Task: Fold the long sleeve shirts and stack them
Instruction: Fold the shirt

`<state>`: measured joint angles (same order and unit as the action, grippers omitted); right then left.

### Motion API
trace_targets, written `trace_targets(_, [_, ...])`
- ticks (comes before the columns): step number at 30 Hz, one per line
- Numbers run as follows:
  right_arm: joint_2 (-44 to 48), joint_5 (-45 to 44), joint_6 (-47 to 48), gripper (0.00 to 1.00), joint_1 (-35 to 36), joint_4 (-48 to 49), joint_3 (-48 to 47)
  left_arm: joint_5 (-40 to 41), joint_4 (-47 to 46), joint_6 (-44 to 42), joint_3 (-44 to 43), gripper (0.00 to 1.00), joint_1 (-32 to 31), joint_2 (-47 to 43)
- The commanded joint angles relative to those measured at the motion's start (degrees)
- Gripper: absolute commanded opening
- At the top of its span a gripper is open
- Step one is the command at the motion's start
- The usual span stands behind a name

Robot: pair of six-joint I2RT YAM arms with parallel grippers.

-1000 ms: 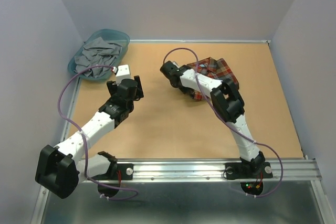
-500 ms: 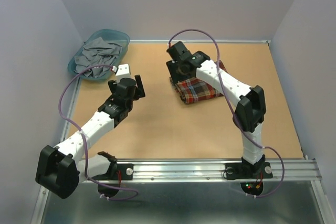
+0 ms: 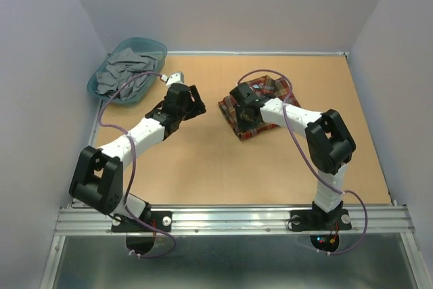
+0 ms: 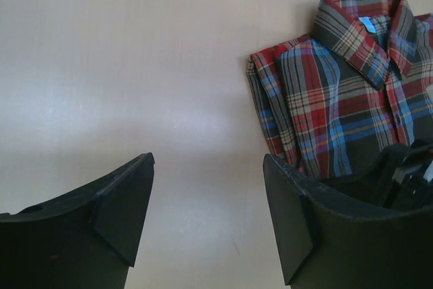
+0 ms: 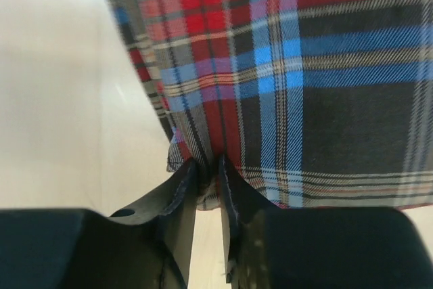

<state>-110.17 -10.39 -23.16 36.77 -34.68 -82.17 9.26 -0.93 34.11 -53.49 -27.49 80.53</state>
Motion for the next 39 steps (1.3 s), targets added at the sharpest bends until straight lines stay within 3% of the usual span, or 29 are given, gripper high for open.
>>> trace_targets(1, [4.44,3.61,-3.82,0.21,0.05,11.11,7.62,-5.04,-2.32,3.69,-3.63,0.76,1.12,3.48])
trace_targets(6, [7.07,9.07,-5.49,0.18,0.14,14.46,18.0,-6.88,-3.11,4.56,-3.81,0.76,1.38,6.74])
trace_targets(12, [14.54,13.2,-0.84,0.25,0.23,14.29,17.06,-10.92,-5.48,6.4,-3.28,0.73,1.47,10.96])
trace_targets(16, [16.04,13.29,3.2,0.46,0.23,14.11,11.79,-13.82,-7.5,7.81,-4.16,0.69,1.73,14.03])
trace_targets(22, [12.09,7.68,8.65,0.6,0.23,14.2,4.48,-15.67,-9.0,8.69,-6.26,0.61,1.91,19.3])
trace_targets(39, [-1.62,0.64,9.53,0.55,0.23,16.74,-6.51,-20.86,-13.83,8.78,-11.81,0.52,3.14,31.53])
